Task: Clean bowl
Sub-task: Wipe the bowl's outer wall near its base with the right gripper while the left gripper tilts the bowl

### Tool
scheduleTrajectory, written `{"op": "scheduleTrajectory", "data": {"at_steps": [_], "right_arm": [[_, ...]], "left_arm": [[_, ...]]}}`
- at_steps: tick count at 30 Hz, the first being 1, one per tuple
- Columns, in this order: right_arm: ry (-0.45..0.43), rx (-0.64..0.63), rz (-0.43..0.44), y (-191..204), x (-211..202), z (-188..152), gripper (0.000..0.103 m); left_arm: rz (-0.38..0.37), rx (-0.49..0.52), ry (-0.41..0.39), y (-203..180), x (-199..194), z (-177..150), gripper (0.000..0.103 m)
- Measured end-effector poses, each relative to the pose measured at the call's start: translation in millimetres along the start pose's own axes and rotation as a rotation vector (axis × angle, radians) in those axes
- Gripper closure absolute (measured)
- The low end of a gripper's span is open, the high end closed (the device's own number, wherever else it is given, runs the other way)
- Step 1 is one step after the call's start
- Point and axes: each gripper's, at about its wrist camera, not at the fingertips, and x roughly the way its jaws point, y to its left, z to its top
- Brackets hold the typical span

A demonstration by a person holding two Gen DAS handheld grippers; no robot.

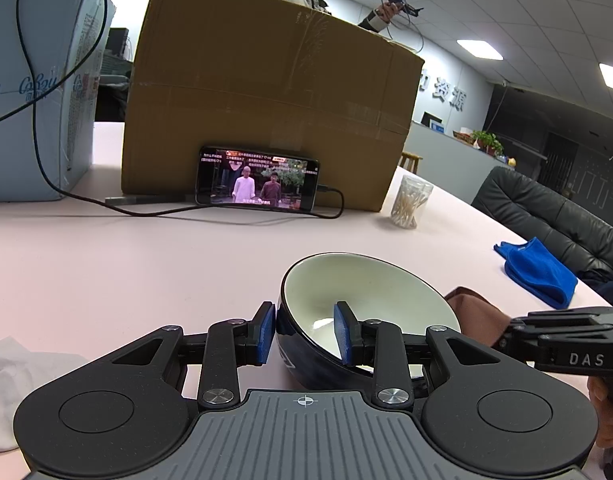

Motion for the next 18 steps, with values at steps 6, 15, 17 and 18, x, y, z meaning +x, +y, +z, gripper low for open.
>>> {"op": "scheduleTrajectory", "data": {"at_steps": [6,15,17,18], "right_arm": [[0.011,0.004,-0.007,-2.5,4.0,-1.1,0.092],[0.01,-0.011,0.015,4.8,-3.4,-4.5,0.092],[-0.004,-0.013,0.025,6.7,-8.2,-3.6,0.092],[-0.013,-0.015,0.026,7.9,-11.0,-2.8,0.092]], "left_arm": [[0.0,0.001,0.0,-0.1,-0.1,-0.1,0.073],[0.0,0.0,-0.001,-1.4,-0.8,-0.2,0.073],[0.0,0.0,-0.002,-1.6,-1.3,-0.3,0.073],[-0.001,-0.002,-0.002,-1.3,-1.6,-0.4,0.073]]}}
